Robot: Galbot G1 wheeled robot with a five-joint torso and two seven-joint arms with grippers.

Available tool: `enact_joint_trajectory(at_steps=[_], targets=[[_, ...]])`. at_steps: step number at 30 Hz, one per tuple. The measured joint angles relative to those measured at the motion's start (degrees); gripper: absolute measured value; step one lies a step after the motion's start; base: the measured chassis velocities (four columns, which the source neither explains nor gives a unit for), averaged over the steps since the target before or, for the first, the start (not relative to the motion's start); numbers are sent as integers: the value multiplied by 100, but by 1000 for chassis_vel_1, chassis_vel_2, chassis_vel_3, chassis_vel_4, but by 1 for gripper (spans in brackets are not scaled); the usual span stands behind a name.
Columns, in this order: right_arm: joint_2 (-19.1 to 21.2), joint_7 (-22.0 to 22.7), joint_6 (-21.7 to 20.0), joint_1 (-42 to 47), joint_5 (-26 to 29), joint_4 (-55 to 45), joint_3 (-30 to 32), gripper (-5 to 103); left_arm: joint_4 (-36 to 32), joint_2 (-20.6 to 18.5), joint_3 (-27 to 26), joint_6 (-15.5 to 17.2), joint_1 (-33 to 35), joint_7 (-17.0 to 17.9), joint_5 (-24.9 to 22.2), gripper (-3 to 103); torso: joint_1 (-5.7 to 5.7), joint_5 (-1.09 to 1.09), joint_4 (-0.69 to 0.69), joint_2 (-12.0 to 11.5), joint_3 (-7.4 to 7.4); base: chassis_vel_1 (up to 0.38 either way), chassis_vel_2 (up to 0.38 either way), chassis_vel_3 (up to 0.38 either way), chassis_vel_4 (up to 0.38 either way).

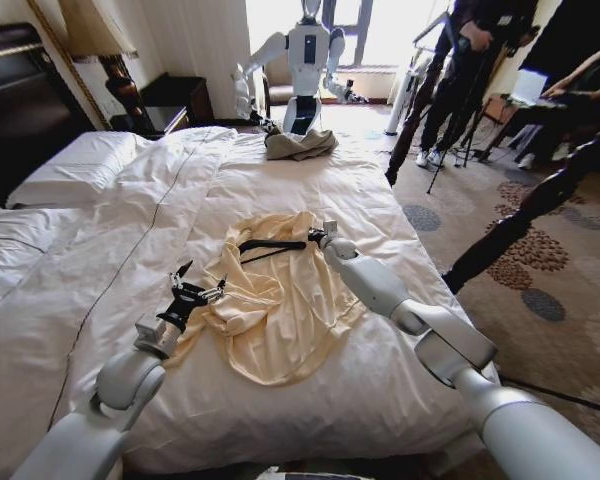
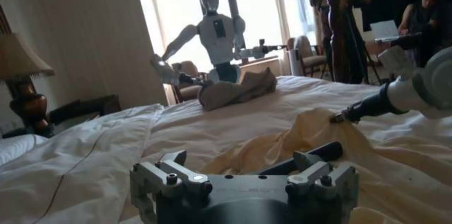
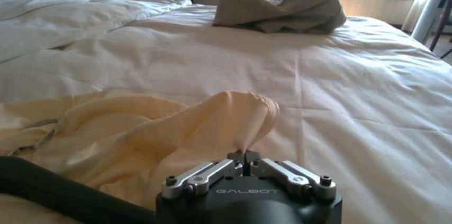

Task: Pick up the clothes from the bed and hang them on the clothes hanger.

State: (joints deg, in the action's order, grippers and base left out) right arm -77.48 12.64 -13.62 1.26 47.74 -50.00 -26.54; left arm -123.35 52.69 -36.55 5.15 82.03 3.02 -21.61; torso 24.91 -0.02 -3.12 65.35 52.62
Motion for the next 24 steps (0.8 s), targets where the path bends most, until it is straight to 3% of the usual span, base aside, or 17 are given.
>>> enact_joint_trajectory(at_steps=[3,9,14,24], targets=[[305,-37,-8,1,-6,-616,-490,-1,-21,28,0,13,1,3,6,100,0,0,-1,0,0,0,0,0,0],[381,-246,-45,-98,-231,-1045,-931,0,-57,62,-28,18,38,10,9,100,0,-1,0,0,0,0,0,0,0],[74,-540,-26,-296,-582,-1076,-1268,0,-94,141,-65,20,99,27,14,100,0,-2,0,0,0,0,0,0,0],[-754,-905,-119,-523,-569,-672,-1842,0,-95,211,-163,-9,179,68,6,100,0,-2,2,0,0,0,0,0,0]])
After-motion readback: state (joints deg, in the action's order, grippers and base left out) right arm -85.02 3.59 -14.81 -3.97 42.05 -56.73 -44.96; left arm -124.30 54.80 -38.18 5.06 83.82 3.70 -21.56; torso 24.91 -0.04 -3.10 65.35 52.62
